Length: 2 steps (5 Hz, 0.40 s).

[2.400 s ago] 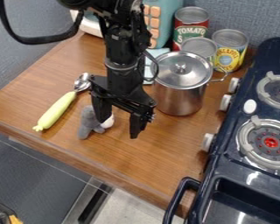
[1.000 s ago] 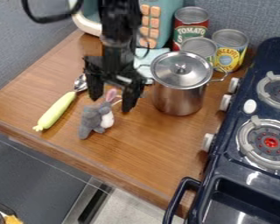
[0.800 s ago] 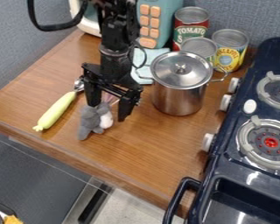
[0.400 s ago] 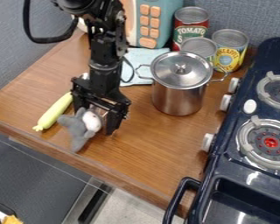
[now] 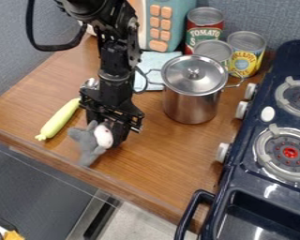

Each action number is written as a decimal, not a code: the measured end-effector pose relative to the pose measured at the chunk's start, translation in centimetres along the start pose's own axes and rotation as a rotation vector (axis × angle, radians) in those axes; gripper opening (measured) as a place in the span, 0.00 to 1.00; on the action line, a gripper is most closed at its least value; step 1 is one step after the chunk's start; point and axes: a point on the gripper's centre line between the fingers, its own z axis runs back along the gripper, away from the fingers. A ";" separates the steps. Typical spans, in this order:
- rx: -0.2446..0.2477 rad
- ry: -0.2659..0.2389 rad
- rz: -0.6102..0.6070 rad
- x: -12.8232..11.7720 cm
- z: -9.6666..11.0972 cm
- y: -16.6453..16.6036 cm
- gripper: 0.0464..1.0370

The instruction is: Picked up the gray thing and placed it down in the same spot

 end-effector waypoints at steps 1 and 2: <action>-0.011 -0.026 -0.010 0.0 0.6 -0.9 0.37; -0.080 -0.045 0.016 0.1 1.2 -1.6 0.33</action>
